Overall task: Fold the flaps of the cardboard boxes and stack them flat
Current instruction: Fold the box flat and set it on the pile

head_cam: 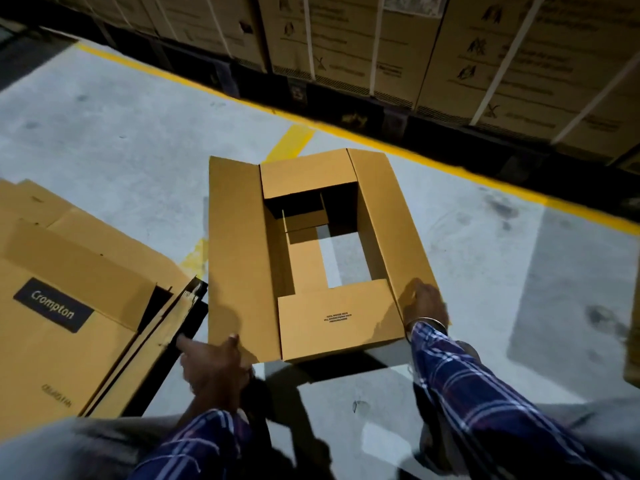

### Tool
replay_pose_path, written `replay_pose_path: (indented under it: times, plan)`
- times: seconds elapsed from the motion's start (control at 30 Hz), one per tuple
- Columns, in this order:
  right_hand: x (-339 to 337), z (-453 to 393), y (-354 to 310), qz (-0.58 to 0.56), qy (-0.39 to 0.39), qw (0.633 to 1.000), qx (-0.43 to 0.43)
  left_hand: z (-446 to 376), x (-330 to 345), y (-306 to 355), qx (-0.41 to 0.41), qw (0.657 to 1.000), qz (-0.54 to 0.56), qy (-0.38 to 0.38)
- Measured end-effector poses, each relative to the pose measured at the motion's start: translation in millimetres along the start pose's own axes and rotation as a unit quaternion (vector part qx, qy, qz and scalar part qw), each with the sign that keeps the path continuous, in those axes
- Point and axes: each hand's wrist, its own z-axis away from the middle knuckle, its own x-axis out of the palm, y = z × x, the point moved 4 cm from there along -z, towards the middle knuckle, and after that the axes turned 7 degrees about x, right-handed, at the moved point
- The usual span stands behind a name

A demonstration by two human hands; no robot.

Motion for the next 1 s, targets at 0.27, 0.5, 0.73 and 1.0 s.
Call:
replay_pose_path:
  times: [0.27, 0.5, 0.73, 1.0]
  plan:
    - [30, 0, -23, -0.091, -0.171, 0.981, 0.023, -27, 68, 28, 0.157, 0.955, -0.207, -0.140]
    - [56, -10, -18, -0.150, -0.230, 0.961, 0.031, -9, 123, 21, -0.050, 0.915, 0.119, -0.383]
    - [69, -15, -16, -0.172, -0.221, 0.959, 0.044, -6, 132, 24, -0.048, 0.902, 0.149, -0.402]
    - [51, 24, -59, 0.022, 0.008, 0.954, -0.298, -10, 104, 70, 0.083, 0.968, 0.080, -0.224]
